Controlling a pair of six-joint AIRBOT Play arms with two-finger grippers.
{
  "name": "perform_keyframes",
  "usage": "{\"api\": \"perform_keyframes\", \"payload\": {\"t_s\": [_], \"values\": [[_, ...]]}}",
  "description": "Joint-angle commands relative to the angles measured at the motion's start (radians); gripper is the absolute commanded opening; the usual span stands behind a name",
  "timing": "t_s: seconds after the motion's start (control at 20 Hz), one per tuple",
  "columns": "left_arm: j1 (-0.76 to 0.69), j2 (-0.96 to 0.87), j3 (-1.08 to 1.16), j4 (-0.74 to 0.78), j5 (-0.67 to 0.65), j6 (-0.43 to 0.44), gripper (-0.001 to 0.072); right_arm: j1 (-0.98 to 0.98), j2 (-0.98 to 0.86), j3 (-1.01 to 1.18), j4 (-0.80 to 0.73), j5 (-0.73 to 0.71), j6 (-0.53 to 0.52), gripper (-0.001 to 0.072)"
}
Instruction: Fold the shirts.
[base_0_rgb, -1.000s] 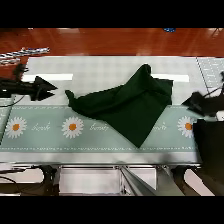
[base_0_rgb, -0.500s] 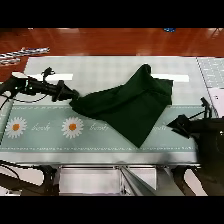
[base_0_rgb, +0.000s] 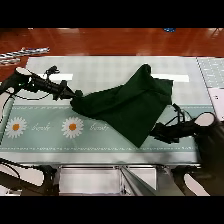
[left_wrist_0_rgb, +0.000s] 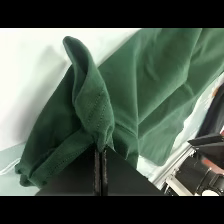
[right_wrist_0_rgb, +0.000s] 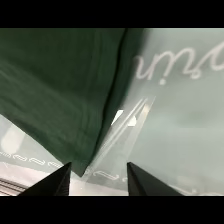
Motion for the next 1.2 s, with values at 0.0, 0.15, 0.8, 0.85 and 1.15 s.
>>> {"api": "perform_keyframes", "payload": {"t_s": [0.0,0.15,0.8,0.85,1.15], "values": [[-0.001,-0.001,0.004,0.005,-0.003,0.0,0.0022,0.099,-0.082,-0.002,0.039,-0.054,0.024,0.0408],[-0.001,-0.001,0.004,0.005,-0.002,0.0,0.0022,0.143,-0.123,-0.002,0.087,-0.103,0.021,0.0408],[-0.001,0.003,0.006,0.004,-0.002,0.0,0.0022,0.282,-0.432,0.352,0.238,-0.19,-0.14,0.0019],[0.001,0.01,0.016,0.003,-0.003,0.0,0.0022,0.273,-0.43,0.396,0.217,-0.168,-0.142,0.0018],[0.087,0.182,0.267,-0.217,0.019,-0.008,0.0022,0.097,-0.299,0.872,0.007,0.018,-0.082,0.0018]]}}
